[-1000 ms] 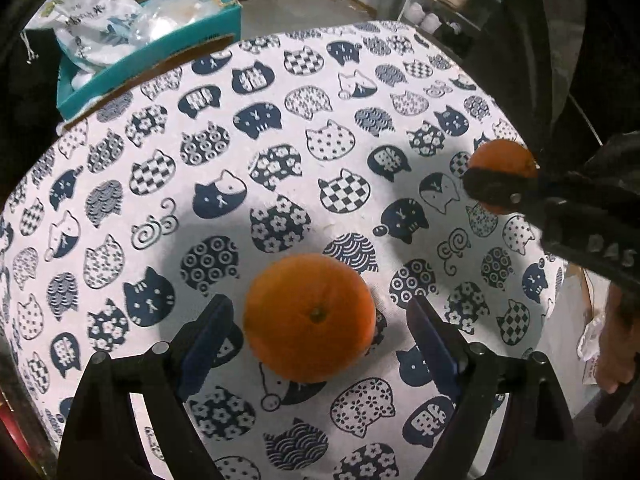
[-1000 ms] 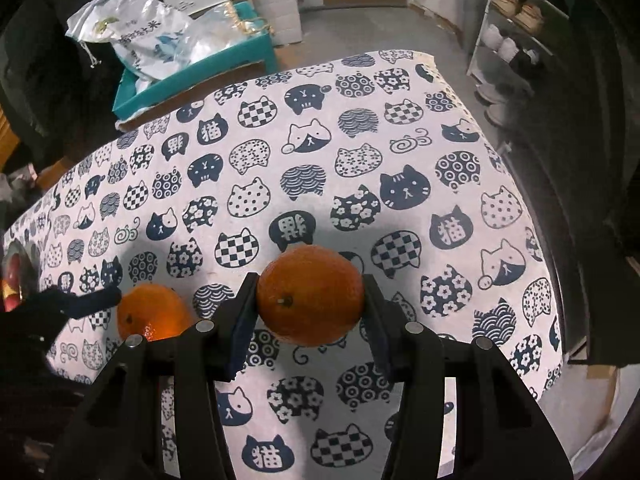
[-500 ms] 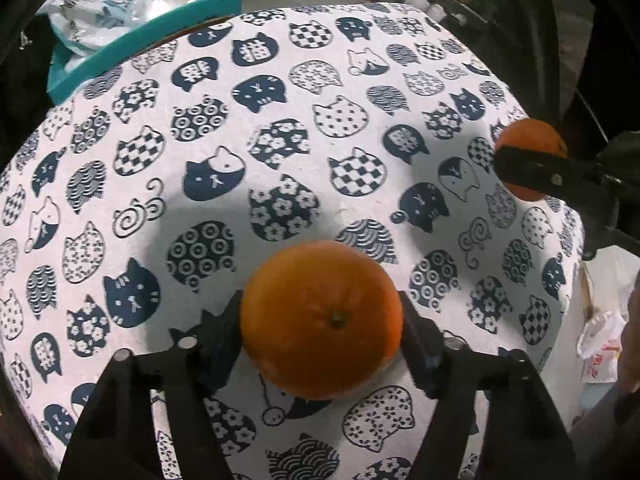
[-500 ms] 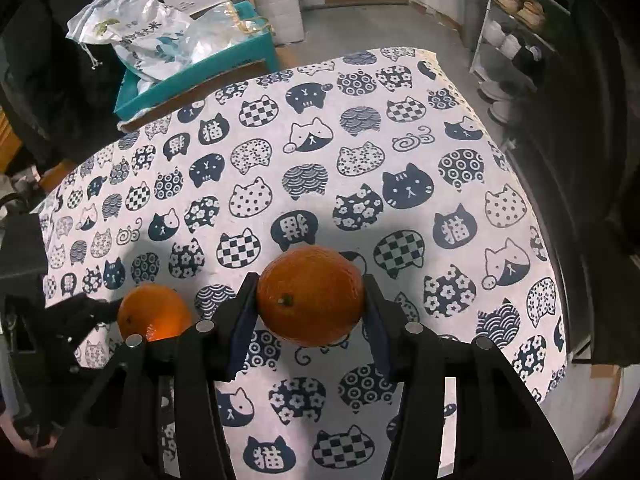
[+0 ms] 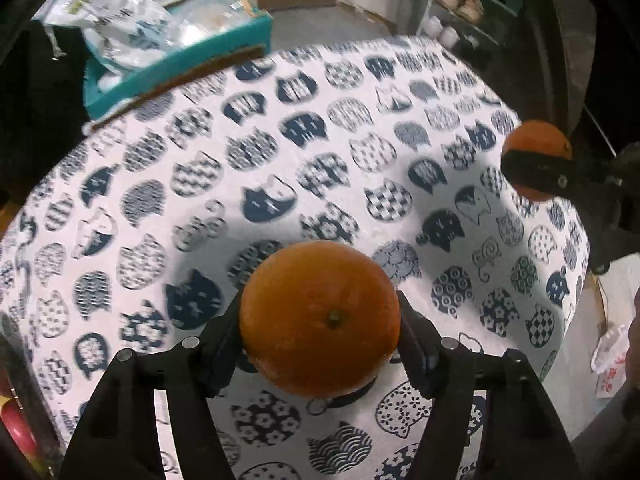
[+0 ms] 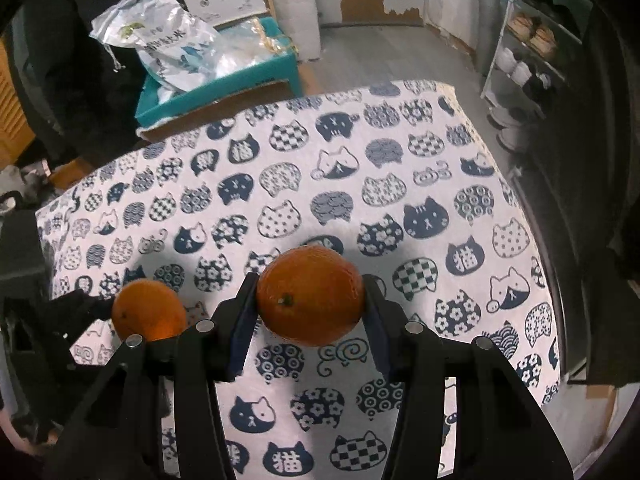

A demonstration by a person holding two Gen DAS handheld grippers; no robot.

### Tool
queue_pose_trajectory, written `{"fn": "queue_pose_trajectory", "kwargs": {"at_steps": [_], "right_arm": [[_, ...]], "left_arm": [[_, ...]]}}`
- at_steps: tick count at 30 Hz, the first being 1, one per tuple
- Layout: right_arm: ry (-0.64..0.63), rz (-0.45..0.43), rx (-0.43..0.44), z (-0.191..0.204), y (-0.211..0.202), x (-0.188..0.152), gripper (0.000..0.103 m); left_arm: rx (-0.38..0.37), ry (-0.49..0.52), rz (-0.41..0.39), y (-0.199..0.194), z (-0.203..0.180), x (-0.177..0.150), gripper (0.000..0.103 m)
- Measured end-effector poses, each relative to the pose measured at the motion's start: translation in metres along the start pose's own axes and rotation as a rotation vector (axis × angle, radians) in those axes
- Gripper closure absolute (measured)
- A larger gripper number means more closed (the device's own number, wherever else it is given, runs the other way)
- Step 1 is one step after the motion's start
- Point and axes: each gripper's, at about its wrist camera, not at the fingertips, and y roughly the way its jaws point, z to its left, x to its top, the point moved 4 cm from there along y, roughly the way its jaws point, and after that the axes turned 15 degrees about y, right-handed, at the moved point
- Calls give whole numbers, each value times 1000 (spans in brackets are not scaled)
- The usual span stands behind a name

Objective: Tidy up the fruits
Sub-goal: 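Lift both held mandarins and carry them over the glass bowl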

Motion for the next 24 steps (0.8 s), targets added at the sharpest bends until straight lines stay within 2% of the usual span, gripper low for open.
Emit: {"fn": "queue_pose_trajectory", "kwargs": {"at_steps": [7,24], "right_arm": [[-39,-53,28,22,-22,6,55],[-123,-167,117,78,-85,16,55]], "left_arm": [[40,-33,-68,-37,18,3,34],[130,-38,-225,-126,33,7,34]]}}
